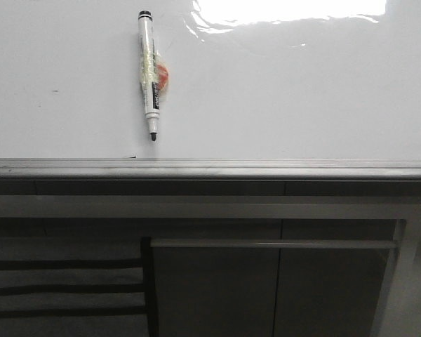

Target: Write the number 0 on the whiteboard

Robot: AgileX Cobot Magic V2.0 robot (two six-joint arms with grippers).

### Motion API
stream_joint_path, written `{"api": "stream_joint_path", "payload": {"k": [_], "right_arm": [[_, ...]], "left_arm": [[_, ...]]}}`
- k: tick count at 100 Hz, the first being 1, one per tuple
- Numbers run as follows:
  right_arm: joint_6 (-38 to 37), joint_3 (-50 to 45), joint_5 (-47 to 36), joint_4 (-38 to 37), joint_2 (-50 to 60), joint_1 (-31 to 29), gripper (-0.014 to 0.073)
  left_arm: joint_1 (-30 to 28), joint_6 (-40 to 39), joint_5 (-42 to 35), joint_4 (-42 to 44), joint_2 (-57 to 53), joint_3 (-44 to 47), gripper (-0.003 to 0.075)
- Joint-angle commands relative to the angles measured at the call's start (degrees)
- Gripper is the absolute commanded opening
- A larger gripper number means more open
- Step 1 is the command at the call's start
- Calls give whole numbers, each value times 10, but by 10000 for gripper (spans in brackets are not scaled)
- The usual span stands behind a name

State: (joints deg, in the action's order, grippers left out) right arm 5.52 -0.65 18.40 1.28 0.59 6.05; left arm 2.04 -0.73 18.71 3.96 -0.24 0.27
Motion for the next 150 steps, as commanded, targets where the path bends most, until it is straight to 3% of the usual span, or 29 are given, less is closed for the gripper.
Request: {"api": "stream_joint_path", "payload": {"k": [1,58,73,94,122,129,137,143,150], "right_arm": [[2,-8,-12,-6,11,1,-57],[2,-8,-12,-6,11,1,-57],[2,-7,-27,-6,11,1,-57],[2,-7,-175,-6,11,1,-57],[-5,-7,-344,7,11,1,-57],[-25,11,-303,49,11,1,-57],[-26,63,-177,119,7,1,-57],[-26,105,-92,123,-6,1,-57],[-26,158,-2,123,-33,1,-57]], "left_arm": [[1,-1,-32,-3,-16,17,-20],[1,4,-32,18,-16,17,-20],[1,4,-91,6,-16,17,-20],[1,4,-197,-12,-16,17,-20],[1,-13,-230,-44,-16,16,-20],[1,-16,-224,-84,-15,12,-20],[1,-18,-172,-144,-8,-2,-20],[3,-18,-117,-185,11,-24,-20],[11,-18,-120,-202,39,-49,-20]]}}
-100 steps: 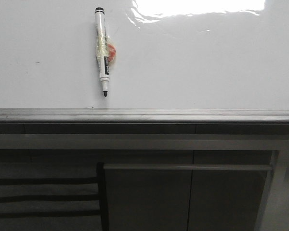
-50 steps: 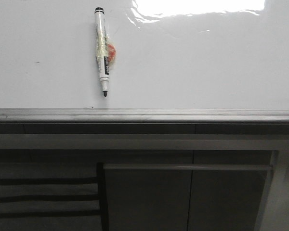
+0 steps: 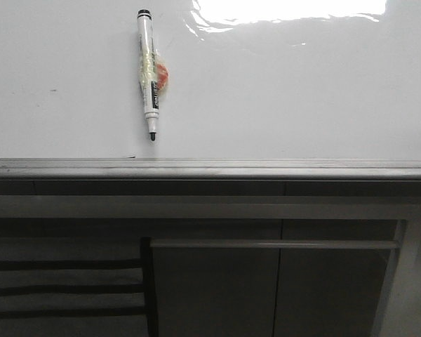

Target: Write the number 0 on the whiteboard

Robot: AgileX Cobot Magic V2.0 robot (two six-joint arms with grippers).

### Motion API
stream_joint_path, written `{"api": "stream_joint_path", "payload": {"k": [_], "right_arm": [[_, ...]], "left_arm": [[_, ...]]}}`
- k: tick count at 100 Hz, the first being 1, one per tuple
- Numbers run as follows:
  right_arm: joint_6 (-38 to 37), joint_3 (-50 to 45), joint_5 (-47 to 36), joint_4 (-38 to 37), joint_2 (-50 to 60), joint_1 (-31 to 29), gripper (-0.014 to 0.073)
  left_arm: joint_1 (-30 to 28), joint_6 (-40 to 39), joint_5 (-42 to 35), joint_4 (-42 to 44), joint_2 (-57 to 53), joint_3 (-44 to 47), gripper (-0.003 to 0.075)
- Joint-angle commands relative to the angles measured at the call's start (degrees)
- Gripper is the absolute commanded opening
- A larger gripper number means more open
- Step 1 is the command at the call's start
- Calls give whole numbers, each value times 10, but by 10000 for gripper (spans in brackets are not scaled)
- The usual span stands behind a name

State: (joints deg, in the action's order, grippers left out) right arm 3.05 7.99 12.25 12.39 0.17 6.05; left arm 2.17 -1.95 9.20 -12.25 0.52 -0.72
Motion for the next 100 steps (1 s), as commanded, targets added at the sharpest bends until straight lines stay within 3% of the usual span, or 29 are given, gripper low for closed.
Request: {"api": "stream_joint_path", "payload": {"k": [1,11,28,40,48,57,66,84,90,100], "right_arm": [[-1,82,74,12,-35,1,-57],[-1,134,134,12,-82,1,-57],[-1,148,94,13,-120,1,-57],[-1,148,99,30,-121,1,-57],[-1,148,99,30,-121,1,-57],[-1,148,99,30,-121,1,-57],[0,148,99,24,-121,1,-57],[0,148,99,23,-121,1,-57],[0,148,108,23,-121,1,-57],[0,148,113,23,-125,1,-57]], "left_arm": [[11,-6,-27,-45,38,-45,-20],[18,-6,-79,-114,80,-79,-20],[18,-6,-210,-131,110,-86,-20],[18,-3,-215,-129,110,-86,-20],[18,-3,-200,-93,111,-86,-19],[29,-3,-191,7,111,-86,-8],[56,-3,-193,61,111,-87,84],[140,-3,-176,63,111,-89,392],[167,-3,-175,63,117,-89,419],[210,-3,-193,63,147,-89,403]]}}
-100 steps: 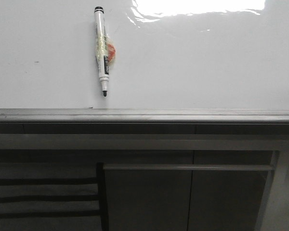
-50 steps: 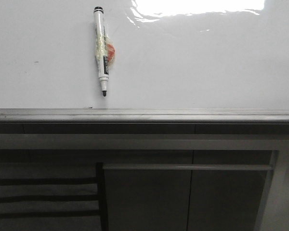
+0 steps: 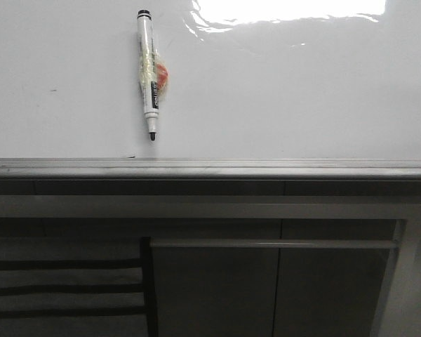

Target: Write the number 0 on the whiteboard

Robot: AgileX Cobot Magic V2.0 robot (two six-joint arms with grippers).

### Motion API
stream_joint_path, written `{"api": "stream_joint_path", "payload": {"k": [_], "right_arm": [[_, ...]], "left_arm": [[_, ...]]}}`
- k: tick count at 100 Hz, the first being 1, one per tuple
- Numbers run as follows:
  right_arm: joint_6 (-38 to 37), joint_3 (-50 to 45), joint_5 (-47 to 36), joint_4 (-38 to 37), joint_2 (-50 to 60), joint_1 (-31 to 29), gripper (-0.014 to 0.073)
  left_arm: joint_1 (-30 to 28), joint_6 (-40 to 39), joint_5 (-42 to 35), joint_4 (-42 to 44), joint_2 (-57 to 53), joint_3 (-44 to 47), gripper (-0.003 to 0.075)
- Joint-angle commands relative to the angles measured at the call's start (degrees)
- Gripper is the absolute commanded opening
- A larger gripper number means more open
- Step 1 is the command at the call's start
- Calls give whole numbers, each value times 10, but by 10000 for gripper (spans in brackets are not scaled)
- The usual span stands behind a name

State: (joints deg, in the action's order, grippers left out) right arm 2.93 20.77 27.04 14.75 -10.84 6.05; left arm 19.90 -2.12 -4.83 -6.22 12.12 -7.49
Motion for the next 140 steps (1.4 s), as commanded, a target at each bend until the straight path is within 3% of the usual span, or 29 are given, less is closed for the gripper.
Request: {"api": "stream_joint_path", "payload": {"k": [1,42,70,91,116,140], "right_arm": [[1,20,-34,-1,-16,1,-57],[1,20,-14,-1,-22,1,-57],[1,20,-14,-1,-22,1,-57],[1,20,-14,-1,-22,1,-57],[1,20,-14,-1,-22,1,-57],[1,20,-14,-1,-22,1,-57]], "left_arm": [[38,-1,-54,2,37,-21,401],[129,-2,-311,6,389,-46,388],[182,-37,-486,6,561,-65,388],[236,-37,-498,9,647,-107,388],[239,-37,-545,1,719,-156,388],[239,-37,-532,-43,740,-182,388]]}}
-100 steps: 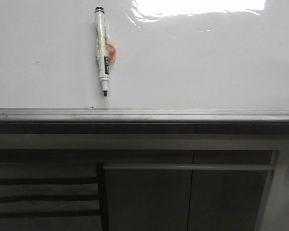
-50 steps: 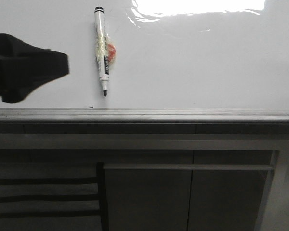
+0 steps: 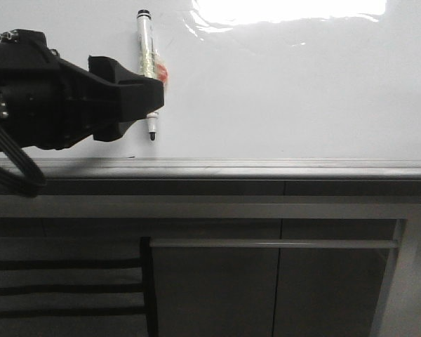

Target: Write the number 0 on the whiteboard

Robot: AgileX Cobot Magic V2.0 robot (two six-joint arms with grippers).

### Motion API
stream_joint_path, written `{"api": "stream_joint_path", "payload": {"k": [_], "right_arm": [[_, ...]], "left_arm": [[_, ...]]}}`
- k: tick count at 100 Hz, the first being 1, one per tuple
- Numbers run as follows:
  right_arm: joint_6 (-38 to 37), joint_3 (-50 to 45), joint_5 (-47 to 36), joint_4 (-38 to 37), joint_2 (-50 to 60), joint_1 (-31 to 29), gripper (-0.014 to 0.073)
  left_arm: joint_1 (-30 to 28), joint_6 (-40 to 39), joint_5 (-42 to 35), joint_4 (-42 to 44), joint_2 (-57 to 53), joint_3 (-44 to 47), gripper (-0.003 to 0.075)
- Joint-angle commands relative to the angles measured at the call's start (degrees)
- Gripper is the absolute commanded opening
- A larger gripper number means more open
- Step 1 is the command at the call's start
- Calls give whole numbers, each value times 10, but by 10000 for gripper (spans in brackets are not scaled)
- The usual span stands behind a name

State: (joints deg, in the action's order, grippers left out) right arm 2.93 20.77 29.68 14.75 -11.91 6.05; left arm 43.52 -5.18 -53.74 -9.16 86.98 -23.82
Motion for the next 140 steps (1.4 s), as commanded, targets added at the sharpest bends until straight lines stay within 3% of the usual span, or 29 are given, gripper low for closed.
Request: {"api": "stream_joint_path", "payload": {"k": [1,28,68,111,120,132,140], "right_arm": [[1,20,-40,-1,-12,1,-57],[1,20,-40,-1,-12,1,-57],[1,20,-46,-3,-12,1,-57],[1,20,-46,-3,-12,1,-57],[1,20,-46,-3,-12,1,-57],[1,20,-46,-3,-12,1,-57],[1,20,-46,-3,-12,1,-57]], "left_arm": [[3,-6,-43,-14,-9,-20,388],[3,-7,-9,-25,23,-58,388],[3,-55,-35,-41,65,-69,388],[2,-55,-58,-42,69,-75,384],[2,-55,-56,-47,70,-75,298],[2,-55,-58,-58,85,-75,-10],[2,-55,-69,-57,103,-75,-20]]}}
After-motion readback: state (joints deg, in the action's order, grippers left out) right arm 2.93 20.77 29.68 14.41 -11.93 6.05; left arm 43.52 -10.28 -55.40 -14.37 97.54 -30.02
